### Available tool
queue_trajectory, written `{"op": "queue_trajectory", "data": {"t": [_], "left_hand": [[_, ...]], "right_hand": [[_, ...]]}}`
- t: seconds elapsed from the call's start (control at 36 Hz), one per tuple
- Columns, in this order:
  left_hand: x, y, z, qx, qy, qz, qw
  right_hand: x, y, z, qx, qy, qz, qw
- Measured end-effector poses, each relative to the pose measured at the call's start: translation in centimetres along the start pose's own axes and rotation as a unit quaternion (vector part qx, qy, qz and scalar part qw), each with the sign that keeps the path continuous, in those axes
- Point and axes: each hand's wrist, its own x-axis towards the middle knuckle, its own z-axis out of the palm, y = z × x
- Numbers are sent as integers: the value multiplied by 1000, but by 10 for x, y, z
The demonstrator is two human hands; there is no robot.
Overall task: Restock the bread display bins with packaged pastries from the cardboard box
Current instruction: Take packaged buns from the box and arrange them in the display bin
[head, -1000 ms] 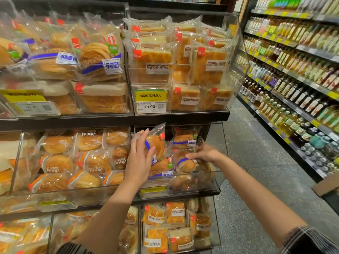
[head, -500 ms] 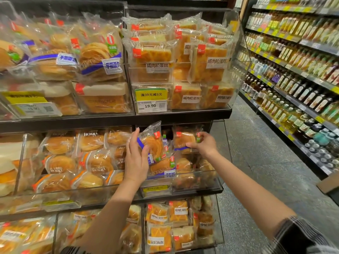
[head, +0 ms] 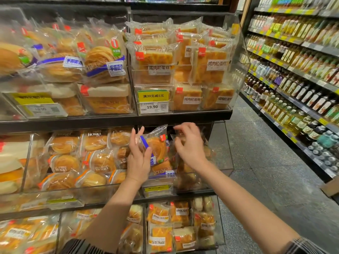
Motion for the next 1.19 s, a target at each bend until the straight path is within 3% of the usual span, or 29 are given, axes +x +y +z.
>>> {"op": "queue_trajectory", "data": {"t": [0.06, 0.14, 0.31, 0.42, 0.53, 0.69, 0.81, 0.89, 1.0, 1.11, 1.19], "left_hand": [[0, -1, -1, -7, -9, 8, 1000], [2, -1, -2, -13, -22, 27, 999], [-1, 5, -1, -13, -8, -17, 1000], [-3, 8, -2, -6, -2, -12, 1000], [-3, 6, -1, 5, 0, -23, 1000], [-3, 7, 1, 46, -39, -31, 998], [-2, 5, 0, 130, -93, 1, 987], [1, 6, 1, 223, -186, 9, 957], [2, 3, 4, 322, -280, 102, 899], [1, 9, 8, 346, -298, 68, 887], [3, 14, 10, 366, -299, 40, 881]], "right_hand": [[1, -17, 1, 27, -73, -77, 994], [8, -28, 6, 44, -194, -65, 978], [7, -20, 6, 143, -99, 160, 972], [0, -12, 5, 276, -161, 279, 906], [-2, -7, -4, 275, -249, 277, 886], [-6, 0, -14, 337, -121, 230, 905], [10, 19, -54, 241, -61, 161, 955], [22, 41, -77, 27, -121, 75, 989], [25, 57, -77, -220, -288, 18, 932], [15, 56, -46, -268, -420, -1, 867], [11, 56, -18, -277, -444, -7, 852]]}}
